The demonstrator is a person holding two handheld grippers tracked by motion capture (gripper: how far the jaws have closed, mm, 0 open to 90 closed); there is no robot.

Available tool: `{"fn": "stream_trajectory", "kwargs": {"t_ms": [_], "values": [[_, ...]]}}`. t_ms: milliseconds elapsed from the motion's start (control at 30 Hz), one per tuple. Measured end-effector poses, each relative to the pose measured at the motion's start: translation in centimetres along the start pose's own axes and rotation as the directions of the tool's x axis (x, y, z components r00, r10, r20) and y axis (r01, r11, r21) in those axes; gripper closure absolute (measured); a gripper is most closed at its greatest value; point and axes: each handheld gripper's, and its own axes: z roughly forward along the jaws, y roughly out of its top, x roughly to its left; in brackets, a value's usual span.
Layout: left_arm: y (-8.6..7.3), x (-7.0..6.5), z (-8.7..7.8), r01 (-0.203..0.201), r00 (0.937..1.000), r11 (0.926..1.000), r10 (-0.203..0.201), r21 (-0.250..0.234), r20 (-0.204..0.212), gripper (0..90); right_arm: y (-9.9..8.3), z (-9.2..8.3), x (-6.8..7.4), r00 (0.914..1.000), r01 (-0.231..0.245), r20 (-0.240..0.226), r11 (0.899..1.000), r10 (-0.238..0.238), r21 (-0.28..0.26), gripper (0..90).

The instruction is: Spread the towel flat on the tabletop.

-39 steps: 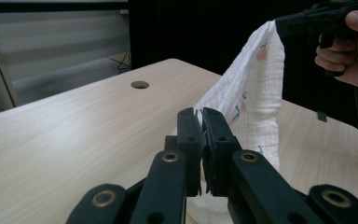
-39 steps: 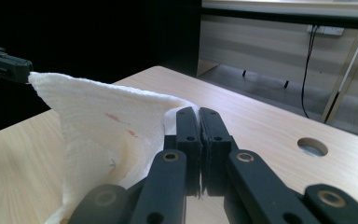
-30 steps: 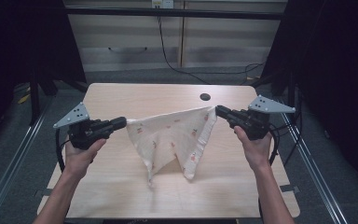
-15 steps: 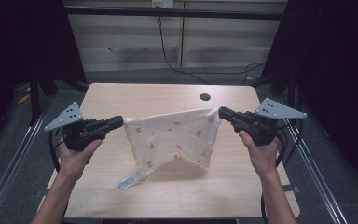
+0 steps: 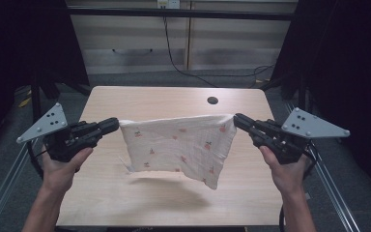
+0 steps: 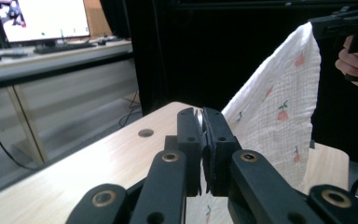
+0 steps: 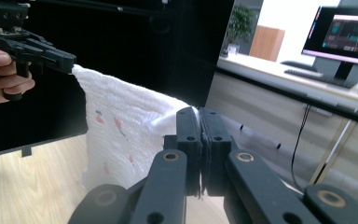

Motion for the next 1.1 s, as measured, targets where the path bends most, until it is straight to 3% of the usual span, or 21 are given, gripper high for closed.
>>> {"fn": "stream_trajectory", "kwargs": {"t_ms": [67,200,333,433,600,700,867,1000,1100], "values": [[0.6,-0.6,-0.4,-0.004,1.0,0.9999,0.004,-0.014,0.003,86.7,0.5,-0.7,0.4,1.0,0.005,-0.004,1.0,-0.005,-0.022,88.1],[1.0,-1.1,-0.1,-0.007,0.9999,0.9998,0.008,0.02,-0.014,86.7,0.4,-1.1,0.5,0.9998,0.02,0.01,1.0,-0.02,-0.014,88.1],[-0.6,-0.1,1.8,0.026,0.9997,0.9961,-0.025,0.084,-0.007,86.7,-1.9,-0.2,-0.5,0.9993,-0.015,0.034,0.999,0.013,0.044,88.1],[-3.0,1.3,3.8,0.076,0.997,0.9858,-0.077,0.149,-0.004,86.6,-4.2,1.0,-1.4,0.9977,-0.055,0.045,0.993,0.05,0.103,88.1],[-6.6,3.4,6.3,0.14,0.99,0.9608,-0.14,0.239,-0.016,86.6,-7.8,3.0,-2.6,0.9936,-0.108,0.053,0.975,0.099,0.194,88.0],[-7.5,3.8,7.0,0.147,0.989,0.9524,-0.145,0.267,-0.026,86.5,-9.3,4.0,-3.1,0.9916,-0.125,0.063,0.965,0.113,0.232,88.0],[-8.5,4.8,8.0,0.175,0.9846,0.945,-0.17,0.276,-0.043,86.4,-11.1,5.5,-4.4,0.9872,-0.156,0.075,0.949,0.141,0.272,88.0],[-9.7,5.7,9.2,0.194,0.9811,0.9309,-0.181,0.31,-0.068,86.2,-12.4,7.1,-5.6,0.9834,-0.18,0.079,0.937,0.164,0.301,88.0],[-10.7,6.5,10.1,0.226,0.9741,0.9168,-0.211,0.329,-0.081,86.1,-13.3,8.3,-6.4,0.9787,-0.204,0.09,0.923,0.184,0.326,88.0]]}}
